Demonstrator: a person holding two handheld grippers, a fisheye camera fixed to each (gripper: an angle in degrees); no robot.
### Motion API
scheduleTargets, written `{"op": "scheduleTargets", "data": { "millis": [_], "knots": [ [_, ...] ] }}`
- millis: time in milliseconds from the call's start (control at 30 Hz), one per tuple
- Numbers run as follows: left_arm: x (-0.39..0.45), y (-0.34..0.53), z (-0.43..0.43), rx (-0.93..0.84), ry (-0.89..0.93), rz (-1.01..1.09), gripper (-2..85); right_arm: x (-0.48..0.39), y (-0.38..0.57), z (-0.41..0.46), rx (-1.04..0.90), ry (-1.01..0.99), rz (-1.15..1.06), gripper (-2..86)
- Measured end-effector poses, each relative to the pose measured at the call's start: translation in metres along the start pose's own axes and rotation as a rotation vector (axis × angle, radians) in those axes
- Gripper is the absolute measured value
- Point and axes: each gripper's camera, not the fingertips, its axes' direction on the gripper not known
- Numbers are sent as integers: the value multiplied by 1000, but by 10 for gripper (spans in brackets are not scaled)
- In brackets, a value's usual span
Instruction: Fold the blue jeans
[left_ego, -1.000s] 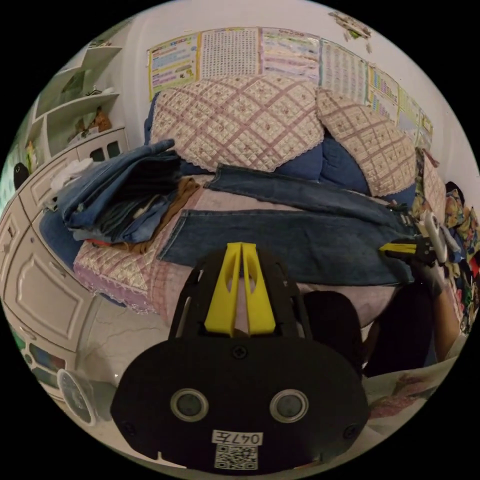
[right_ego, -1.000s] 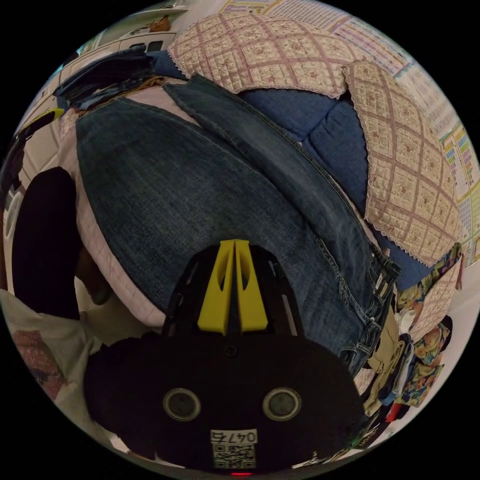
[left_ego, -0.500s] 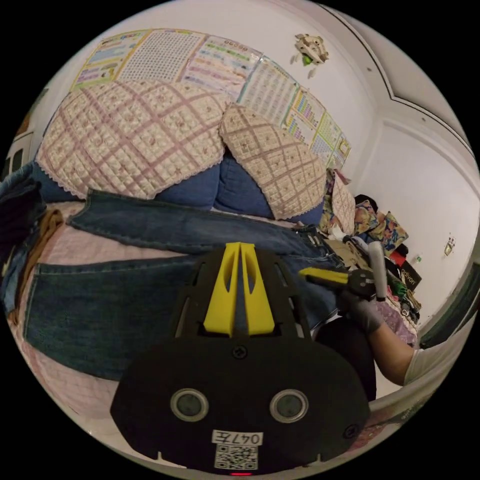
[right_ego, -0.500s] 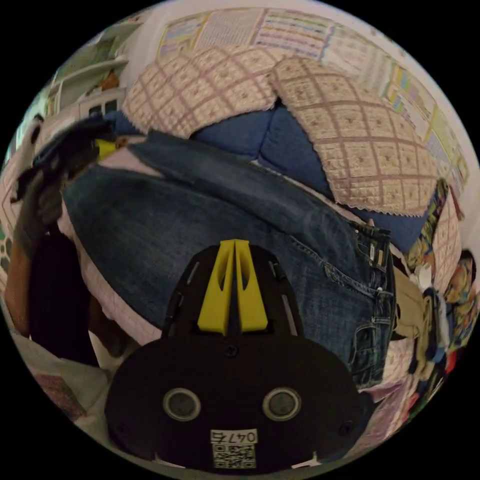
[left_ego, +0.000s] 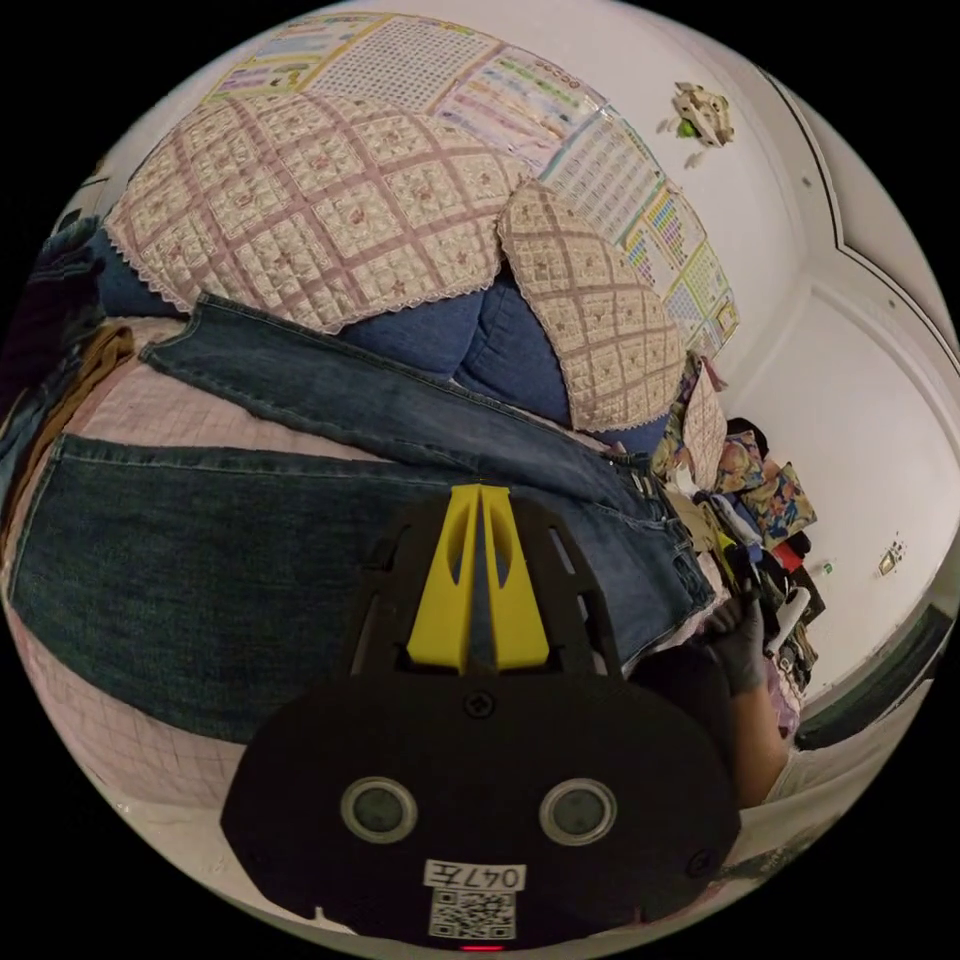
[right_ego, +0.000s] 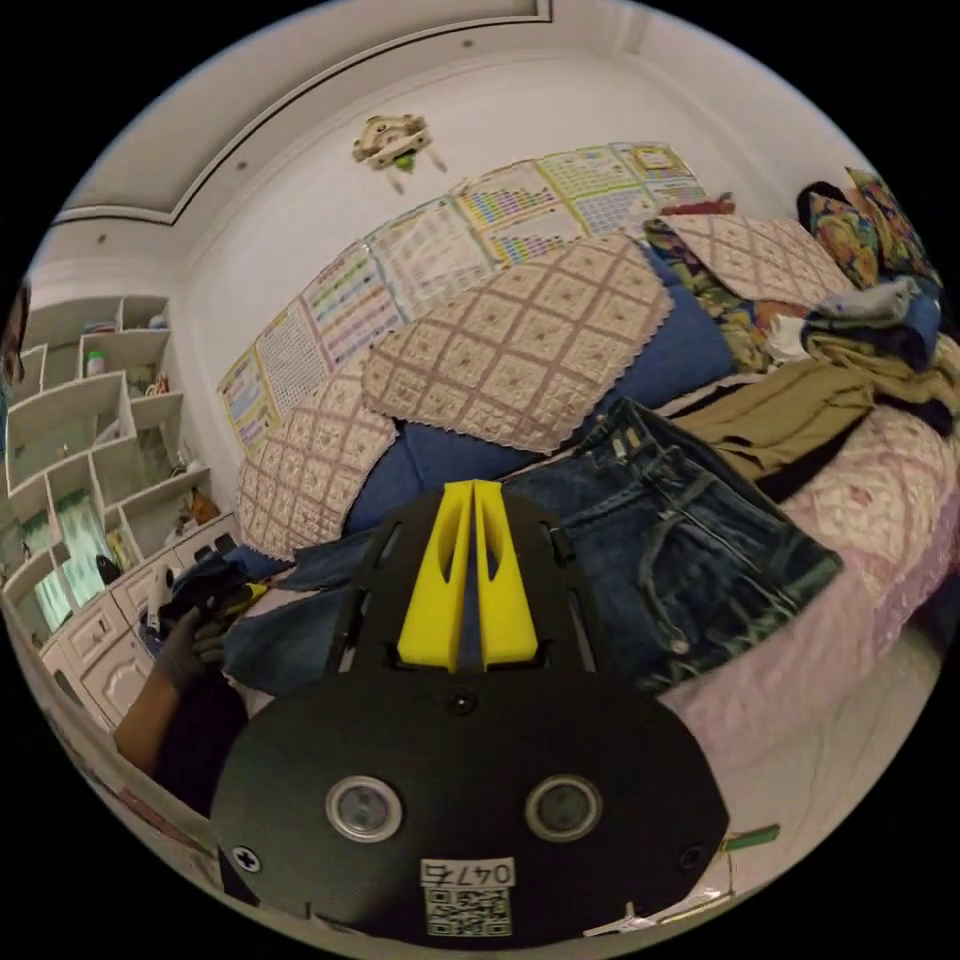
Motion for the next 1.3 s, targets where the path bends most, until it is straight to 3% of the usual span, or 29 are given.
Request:
{"op": "scheduleTargets", "data": {
  "millis": [267, 367, 633, 767, 1100, 1300],
  "knots": [
    [28, -2, 37, -26, -22, 23, -10, 157, -5, -146, 118, 220, 327, 78],
    [31, -1, 48, -31, -13, 7, -10, 185, -6, -165, 93, 307, 401, 79],
    [51, -1, 75, -53, -39, 17, -10, 224, -23, -151, -3, 242, 471, 50],
    [59, -1, 85, -58, -48, 22, -10, 215, -40, -143, -32, 247, 420, -4],
    [64, -2, 96, -61, -37, 12, -10, 166, -48, -102, -209, 462, 354, -6],
    [62, -3, 92, -43, -20, 1, -10, 71, -70, -102, -105, 502, 187, 13]
  ]
}}
